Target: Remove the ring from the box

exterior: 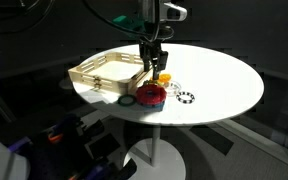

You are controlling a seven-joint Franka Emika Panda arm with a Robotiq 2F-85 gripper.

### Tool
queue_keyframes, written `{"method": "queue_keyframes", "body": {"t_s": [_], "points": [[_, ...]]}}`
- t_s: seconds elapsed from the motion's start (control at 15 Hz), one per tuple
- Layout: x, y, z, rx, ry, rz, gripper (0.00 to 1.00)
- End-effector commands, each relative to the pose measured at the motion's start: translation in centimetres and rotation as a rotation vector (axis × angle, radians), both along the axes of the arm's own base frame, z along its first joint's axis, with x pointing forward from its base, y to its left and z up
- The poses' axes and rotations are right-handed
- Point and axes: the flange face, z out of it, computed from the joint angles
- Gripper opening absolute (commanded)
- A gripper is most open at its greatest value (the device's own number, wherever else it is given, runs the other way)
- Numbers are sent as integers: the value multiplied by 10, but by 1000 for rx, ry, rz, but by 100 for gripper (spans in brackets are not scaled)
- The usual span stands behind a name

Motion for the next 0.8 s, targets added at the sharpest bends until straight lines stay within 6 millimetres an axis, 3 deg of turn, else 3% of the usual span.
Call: {"method": "queue_keyframes", "body": {"t_s": [0.0, 0.73], "points": [[-9, -1, 23, 17, -5, 12, 99], [-32, 3, 83, 74, 67, 51, 100]]}}
